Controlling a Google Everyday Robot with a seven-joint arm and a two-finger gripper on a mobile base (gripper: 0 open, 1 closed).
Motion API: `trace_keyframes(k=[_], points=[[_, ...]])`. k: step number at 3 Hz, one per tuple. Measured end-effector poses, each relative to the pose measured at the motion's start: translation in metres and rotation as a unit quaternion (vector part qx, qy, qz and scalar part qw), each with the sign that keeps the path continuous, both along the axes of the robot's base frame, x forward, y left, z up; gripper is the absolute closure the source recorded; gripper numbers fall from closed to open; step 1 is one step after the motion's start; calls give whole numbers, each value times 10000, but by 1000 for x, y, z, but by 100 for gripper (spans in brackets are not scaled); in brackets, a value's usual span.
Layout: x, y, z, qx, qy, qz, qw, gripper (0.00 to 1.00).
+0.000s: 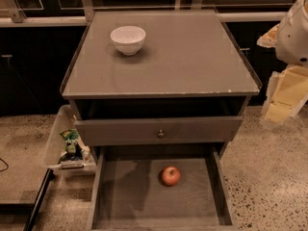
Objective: Pick apple from middle drawer and place on counter
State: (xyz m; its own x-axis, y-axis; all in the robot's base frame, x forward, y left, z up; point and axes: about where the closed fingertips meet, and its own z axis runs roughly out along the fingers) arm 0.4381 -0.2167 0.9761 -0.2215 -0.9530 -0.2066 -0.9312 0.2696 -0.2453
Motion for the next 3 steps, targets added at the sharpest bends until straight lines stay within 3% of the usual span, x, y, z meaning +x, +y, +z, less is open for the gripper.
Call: trace_keyframes(k=[2,3], points=[[-2,2,-11,-15,69,34,10000,0],[-15,7,-52,3,339,110,9994,0]])
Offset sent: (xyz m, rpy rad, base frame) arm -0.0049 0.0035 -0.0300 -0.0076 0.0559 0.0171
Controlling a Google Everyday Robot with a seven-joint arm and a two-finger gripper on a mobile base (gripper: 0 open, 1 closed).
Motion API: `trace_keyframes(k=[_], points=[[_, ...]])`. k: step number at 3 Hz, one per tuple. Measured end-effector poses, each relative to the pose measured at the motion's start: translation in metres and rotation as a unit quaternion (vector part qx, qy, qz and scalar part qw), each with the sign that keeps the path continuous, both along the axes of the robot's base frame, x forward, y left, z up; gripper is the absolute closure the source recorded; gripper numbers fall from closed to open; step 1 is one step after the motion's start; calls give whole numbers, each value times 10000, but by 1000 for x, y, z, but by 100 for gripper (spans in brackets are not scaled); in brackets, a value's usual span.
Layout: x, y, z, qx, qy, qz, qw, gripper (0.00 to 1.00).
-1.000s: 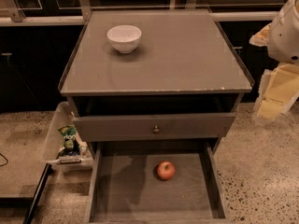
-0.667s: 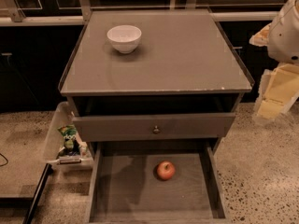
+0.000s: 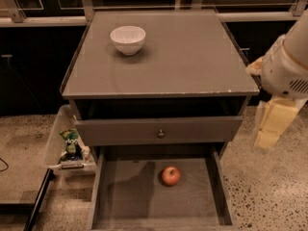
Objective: Pick apple from middle drawer and place on counter
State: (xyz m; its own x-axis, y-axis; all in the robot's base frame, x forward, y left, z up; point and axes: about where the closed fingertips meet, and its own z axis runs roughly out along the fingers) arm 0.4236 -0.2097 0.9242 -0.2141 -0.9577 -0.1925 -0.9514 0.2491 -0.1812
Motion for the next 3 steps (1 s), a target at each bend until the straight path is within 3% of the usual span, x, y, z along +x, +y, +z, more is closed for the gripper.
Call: trace_keyframes(k=[2,3], points=[[-38,17,-125,169,453,466,9977,0],[-43,17,-135,145,500,461,9976,0]])
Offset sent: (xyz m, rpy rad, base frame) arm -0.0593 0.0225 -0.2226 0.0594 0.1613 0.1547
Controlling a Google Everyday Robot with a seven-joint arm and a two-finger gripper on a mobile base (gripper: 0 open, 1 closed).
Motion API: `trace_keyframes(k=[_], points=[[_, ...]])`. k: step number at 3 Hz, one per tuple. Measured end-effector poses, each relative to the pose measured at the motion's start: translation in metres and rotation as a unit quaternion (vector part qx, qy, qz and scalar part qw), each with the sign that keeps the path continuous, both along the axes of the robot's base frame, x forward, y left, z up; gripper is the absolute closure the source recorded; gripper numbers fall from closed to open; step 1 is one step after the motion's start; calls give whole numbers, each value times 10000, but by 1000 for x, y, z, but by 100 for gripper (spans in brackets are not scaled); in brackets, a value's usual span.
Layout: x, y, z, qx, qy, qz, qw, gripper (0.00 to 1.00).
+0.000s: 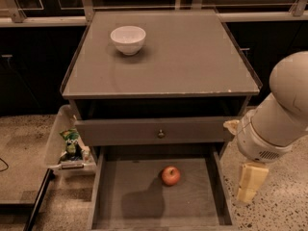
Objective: Pick apple from middle drawer and place on counter
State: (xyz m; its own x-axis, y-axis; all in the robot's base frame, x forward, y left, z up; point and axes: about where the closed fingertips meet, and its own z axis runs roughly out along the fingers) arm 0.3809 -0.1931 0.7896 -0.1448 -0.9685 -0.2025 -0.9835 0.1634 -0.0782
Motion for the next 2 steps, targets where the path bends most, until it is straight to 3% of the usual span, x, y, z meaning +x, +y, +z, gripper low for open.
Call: trace_keyframes(k=[1,2], points=[[0,0,0,2,0,0,10000,0],[5,8,-45,365,219,-93,9991,0]])
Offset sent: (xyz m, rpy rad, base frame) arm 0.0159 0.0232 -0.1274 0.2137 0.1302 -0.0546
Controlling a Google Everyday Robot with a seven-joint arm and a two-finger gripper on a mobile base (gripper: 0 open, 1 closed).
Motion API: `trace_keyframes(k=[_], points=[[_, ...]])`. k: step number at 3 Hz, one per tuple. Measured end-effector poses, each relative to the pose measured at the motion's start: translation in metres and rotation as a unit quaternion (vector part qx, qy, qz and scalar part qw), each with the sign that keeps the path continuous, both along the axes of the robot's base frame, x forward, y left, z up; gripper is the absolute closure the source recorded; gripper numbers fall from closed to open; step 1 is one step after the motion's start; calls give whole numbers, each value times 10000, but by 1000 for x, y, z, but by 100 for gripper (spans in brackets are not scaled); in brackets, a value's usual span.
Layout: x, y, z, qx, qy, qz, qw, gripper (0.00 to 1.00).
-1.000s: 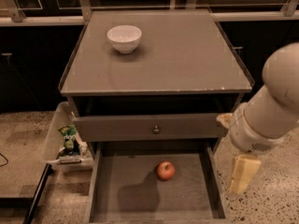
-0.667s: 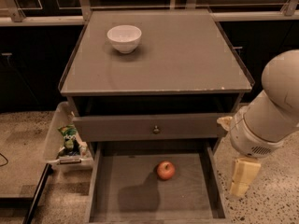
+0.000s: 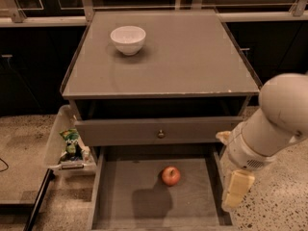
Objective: Pick apple from middle drawer and place on counter
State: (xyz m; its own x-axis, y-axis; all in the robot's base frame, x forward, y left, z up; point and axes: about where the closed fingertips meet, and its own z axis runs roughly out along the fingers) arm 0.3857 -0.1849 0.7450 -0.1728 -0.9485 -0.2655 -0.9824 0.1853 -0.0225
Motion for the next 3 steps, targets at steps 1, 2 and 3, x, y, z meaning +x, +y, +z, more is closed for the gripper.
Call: trace_keyframes(k=[1,2,3], points=[[20,6,-63,444,-28,-25,9990,0],[48,10,-118,981,-470,-36,9941,0],[48,10,-118,981,-470,-36,9941,0]])
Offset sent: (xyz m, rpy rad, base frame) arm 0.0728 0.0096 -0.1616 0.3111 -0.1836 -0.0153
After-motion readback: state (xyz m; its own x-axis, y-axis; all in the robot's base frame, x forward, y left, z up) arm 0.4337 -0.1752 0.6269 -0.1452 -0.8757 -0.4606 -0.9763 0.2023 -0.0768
